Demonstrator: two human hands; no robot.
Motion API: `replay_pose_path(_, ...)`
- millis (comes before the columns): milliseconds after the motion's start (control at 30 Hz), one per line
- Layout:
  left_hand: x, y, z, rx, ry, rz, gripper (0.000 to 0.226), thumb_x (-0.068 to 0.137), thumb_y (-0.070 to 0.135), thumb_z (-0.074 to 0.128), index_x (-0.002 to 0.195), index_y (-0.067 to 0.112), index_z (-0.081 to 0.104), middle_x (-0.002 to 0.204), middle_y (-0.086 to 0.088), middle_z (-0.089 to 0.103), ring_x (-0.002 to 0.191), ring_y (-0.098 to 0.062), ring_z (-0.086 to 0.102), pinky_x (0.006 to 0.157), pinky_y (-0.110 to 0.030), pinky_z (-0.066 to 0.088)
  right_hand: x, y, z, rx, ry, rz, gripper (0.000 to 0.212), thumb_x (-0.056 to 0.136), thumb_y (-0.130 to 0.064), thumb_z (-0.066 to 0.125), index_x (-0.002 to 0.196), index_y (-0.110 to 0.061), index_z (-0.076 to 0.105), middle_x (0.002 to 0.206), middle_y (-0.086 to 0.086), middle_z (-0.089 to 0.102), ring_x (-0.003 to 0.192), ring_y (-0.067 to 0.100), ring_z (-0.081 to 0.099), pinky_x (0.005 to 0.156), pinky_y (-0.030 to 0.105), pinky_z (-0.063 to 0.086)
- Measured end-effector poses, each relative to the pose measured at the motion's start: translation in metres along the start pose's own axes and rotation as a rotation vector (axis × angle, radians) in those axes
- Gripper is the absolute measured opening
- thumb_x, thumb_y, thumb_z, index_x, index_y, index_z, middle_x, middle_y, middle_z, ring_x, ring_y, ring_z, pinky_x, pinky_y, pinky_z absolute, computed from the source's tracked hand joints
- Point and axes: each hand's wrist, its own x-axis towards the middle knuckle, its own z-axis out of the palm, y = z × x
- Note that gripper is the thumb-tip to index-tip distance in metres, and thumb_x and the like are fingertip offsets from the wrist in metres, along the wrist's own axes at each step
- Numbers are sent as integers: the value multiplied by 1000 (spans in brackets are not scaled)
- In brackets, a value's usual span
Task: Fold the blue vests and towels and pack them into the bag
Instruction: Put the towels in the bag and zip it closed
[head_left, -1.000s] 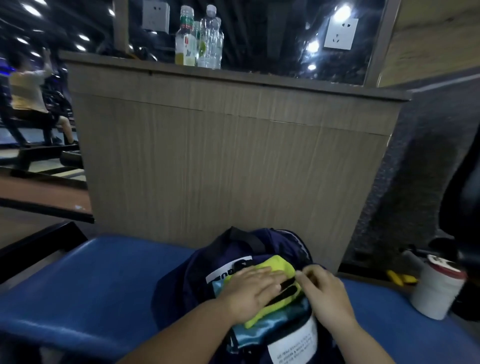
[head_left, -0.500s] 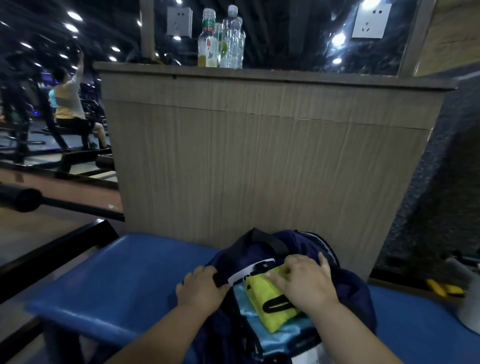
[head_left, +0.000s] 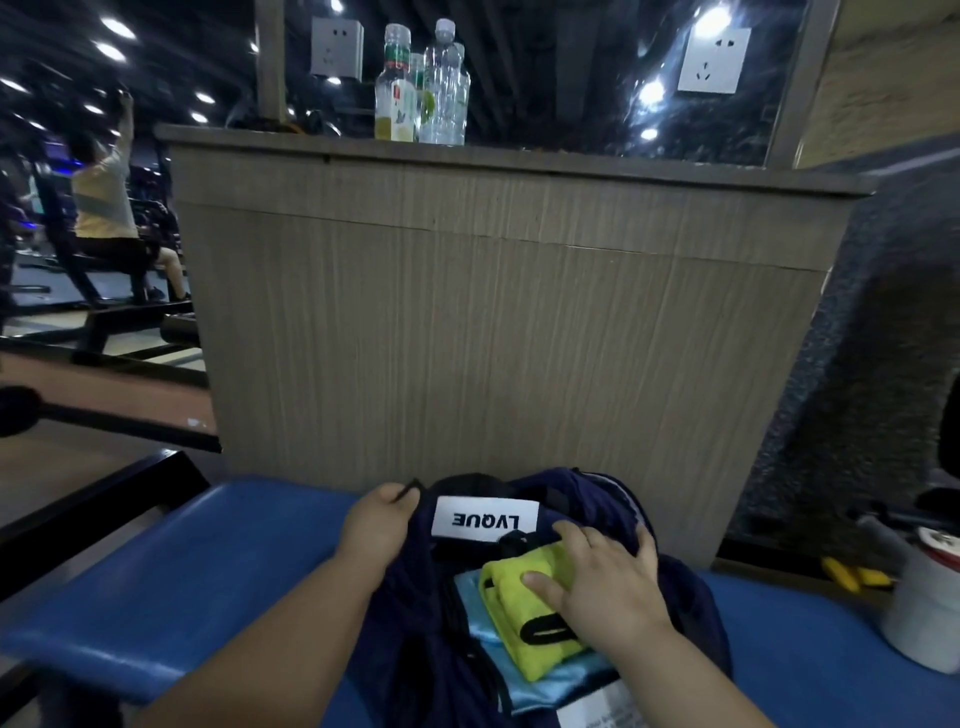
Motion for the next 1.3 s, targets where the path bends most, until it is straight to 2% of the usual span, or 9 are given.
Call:
replay_pose_path(167,4,40,3,-402,-31,-19,23,99,26,56,107,6,64,93,-11,70,85,-25,64,79,-40,54,-2,3,-2,9,6,80,85,81,-83,18,145,-28,24,129,-11,55,123,12,50,117,54,-2)
replay_pose_path(300,6,70,3,-569,-32,20,14,98,24,57,102,12,62,86,-4,65,74,-17,59,60,-27,46,0,-1,2,10,47,117,111,57,-88,-17,138,-27,28,120,-10,60,116,13,55,115,54,0)
replay_pose_path(467,14,38,-1,42,-127,64,27,98,31,54,82,9,59,88,-12,64,83,-23,60,72,-30,46,-6,2,12,171,233,147,46,88,-73,35,109,-32,34,86,-11,60,99,9,61,114,44,12)
replay_pose_path(600,6,-5,13,527,-284,53,23,100,39,45,108,21,57,109,0,61,95,-13,54,78,-23,44,-7,14,15,364,275,205,49,93,-59,43,132,-35,28,98,-12,65,108,8,59,119,45,11)
replay_pose_path(700,-11,-12,23,610,-150,187,28,98,47,42,124,41,49,133,14,52,119,-13,48,102,-38,40,-3,20,13,378,253,201,68,95,-55,42,152,-35,9,106,-11,66,115,8,56,119,45,6)
replay_pose_path(833,-49,11,35,727,-185,425,60,86,73,35,140,45,34,141,22,39,135,-11,26,109,-41,18,4,31,15,455,262,240,50,95,-46,48,142,-30,43,124,-7,64,118,13,55,119,41,20)
replay_pose_path(967,-77,8,46,790,-360,323,109,64,90,46,149,50,-9,161,13,-4,148,-15,-10,116,-57,-9,7,42,16,498,304,319,35,87,-40,60,121,-31,63,117,-4,62,112,19,54,96,34,42)
replay_pose_path(1167,-78,-1,59,909,-347,369,95,74,73,52,145,57,-9,156,15,-28,144,-19,-29,109,-66,-16,14,56,7,464,271,322,1,90,-33,60,90,-34,60,105,-11,45,115,20,44,95,37,32)
replay_pose_path(1300,-53,-3,51,1001,-362,458,85,81,64,51,144,59,-7,159,15,-22,144,-17,-28,106,-67,-20,10,62,-1,441,307,235,24,93,-41,59,75,-34,45,79,-12,58,91,16,51,84,32,24)
